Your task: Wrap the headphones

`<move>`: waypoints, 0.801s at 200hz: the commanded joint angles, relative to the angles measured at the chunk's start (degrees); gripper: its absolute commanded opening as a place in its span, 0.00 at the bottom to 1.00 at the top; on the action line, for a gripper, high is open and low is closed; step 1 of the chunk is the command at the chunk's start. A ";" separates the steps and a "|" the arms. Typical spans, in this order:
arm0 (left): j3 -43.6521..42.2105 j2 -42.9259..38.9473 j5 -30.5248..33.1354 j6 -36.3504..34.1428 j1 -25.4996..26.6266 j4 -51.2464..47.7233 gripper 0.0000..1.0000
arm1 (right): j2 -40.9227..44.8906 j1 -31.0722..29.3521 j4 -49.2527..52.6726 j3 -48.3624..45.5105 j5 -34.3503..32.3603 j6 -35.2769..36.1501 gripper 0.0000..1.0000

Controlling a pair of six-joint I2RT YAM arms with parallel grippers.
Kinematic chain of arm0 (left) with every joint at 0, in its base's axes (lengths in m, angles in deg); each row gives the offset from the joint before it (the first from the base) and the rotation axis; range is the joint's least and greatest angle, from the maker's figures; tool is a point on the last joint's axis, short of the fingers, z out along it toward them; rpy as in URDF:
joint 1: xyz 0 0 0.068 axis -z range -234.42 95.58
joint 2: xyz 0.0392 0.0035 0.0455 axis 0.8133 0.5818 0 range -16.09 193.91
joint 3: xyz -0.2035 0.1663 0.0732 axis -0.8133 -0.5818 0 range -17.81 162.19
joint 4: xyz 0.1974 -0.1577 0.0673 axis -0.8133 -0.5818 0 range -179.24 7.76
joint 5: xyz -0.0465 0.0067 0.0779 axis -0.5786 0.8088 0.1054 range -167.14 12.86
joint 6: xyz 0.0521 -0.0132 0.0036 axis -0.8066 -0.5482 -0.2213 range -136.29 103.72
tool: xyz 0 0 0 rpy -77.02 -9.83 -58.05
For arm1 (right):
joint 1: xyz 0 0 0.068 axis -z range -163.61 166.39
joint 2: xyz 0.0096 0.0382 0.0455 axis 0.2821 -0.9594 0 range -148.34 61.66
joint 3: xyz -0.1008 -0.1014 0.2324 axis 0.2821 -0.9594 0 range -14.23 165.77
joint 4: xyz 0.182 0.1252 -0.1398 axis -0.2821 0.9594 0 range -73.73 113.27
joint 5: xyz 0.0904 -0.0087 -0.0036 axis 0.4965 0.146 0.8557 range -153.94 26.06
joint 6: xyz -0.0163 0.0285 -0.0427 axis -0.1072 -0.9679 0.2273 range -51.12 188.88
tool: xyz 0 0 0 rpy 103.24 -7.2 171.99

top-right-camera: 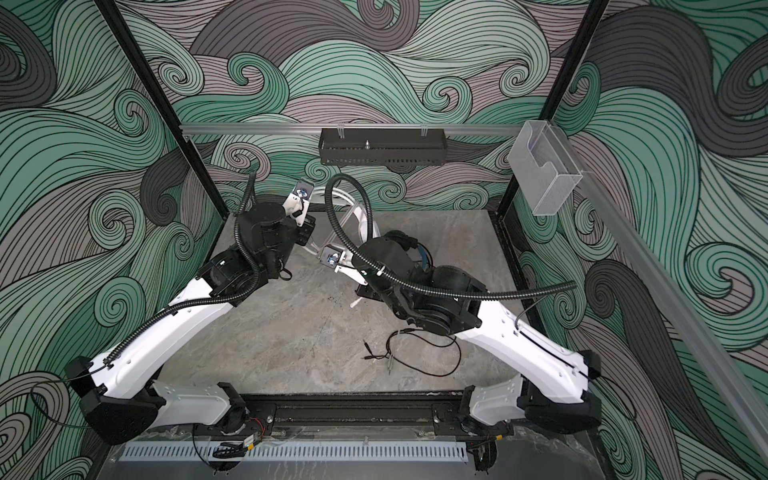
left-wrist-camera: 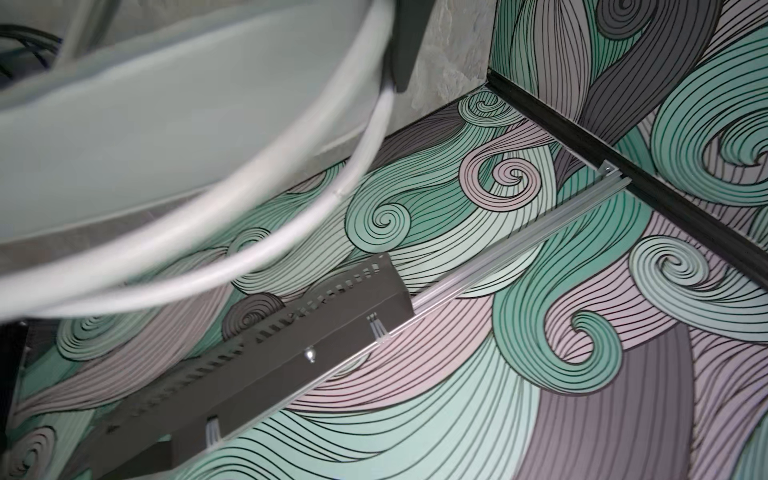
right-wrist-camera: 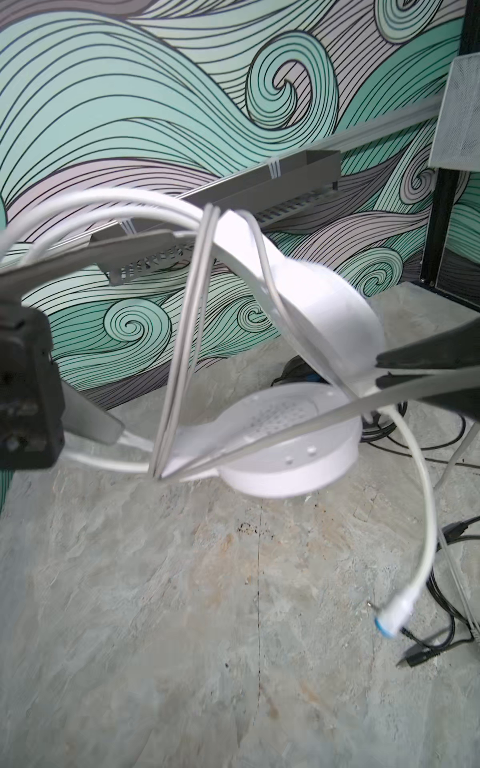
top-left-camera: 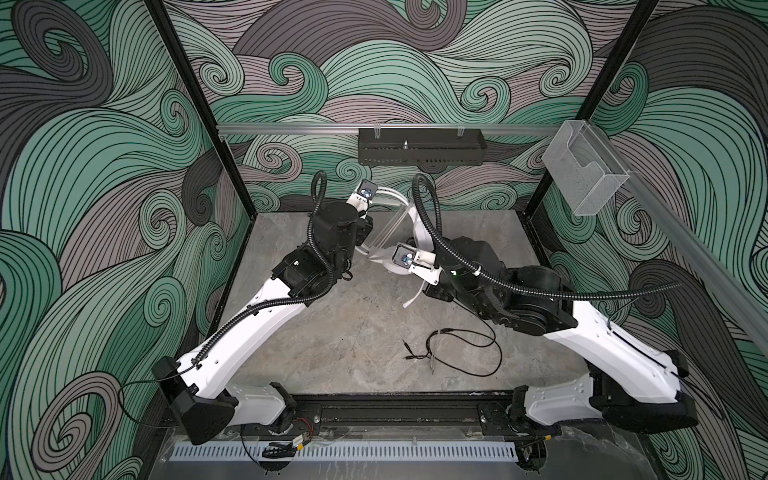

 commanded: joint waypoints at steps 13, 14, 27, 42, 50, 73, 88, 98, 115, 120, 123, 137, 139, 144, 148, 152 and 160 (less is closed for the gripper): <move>3.79 -1.14 -8.52 3.30 -0.90 -12.18 0.00 | 2.18 1.09 -11.38 1.63 -0.88 9.46 0.02; 3.74 -1.14 -8.61 3.39 -0.90 -12.35 0.00 | 2.20 1.14 -11.67 1.62 -0.78 9.65 0.03; 3.20 -1.67 -10.36 4.16 -0.90 -14.14 0.00 | 2.47 1.17 -14.25 1.59 0.62 11.57 0.04; 2.69 -2.07 -11.91 5.04 -0.91 -16.10 0.00 | 2.00 1.12 -15.13 2.61 2.44 12.19 0.05; 2.47 -2.28 -12.94 5.36 -0.83 -16.91 0.00 | 1.50 1.12 -15.14 3.21 3.24 12.18 0.05; 2.12 -2.94 -14.96 5.98 -0.66 -18.41 0.00 | -0.15 1.13 -14.75 4.87 5.11 11.23 0.04; 1.01 -4.03 -16.45 5.95 -0.46 -18.20 0.00 | -1.78 1.34 -14.76 6.36 4.02 11.24 0.04; -0.01 -4.80 -16.96 5.83 -0.41 -17.80 0.00 | -2.66 1.82 -14.76 7.32 3.31 11.00 0.05; -1.23 -5.84 -17.30 5.56 -0.44 -18.04 0.00 | -3.10 3.28 -14.59 7.84 3.30 10.45 0.07; -1.54 -6.13 -17.39 5.41 -0.45 -18.14 0.00 | -2.94 3.95 -14.44 7.68 3.62 10.23 0.08; -1.76 -6.40 -17.49 5.32 -0.38 -18.14 0.00 | -2.90 4.18 -14.50 7.61 3.63 10.15 0.08; -2.31 -7.36 -18.24 4.91 -0.34 -18.23 0.00 | -2.30 5.75 -14.39 6.86 4.01 8.97 0.09; -2.36 -7.45 -18.36 4.85 -0.34 -18.32 0.00 | -2.21 5.97 -14.37 6.81 4.12 8.67 0.09; -2.36 -7.73 -18.74 4.72 -0.32 -18.53 0.00 | -1.97 6.62 -14.22 6.58 4.46 7.95 0.09; -2.36 -7.98 -19.13 4.51 -0.35 -18.73 0.00 | -1.80 7.06 -14.11 6.40 4.73 7.35 0.10; -2.35 -8.24 -19.54 4.38 -0.30 -18.88 0.00 | -1.62 7.48 -14.00 6.28 5.04 6.81 0.10; -2.35 -8.75 -20.24 4.16 -0.33 -19.09 0.00 | -1.29 8.14 -13.79 5.89 5.50 5.88 0.10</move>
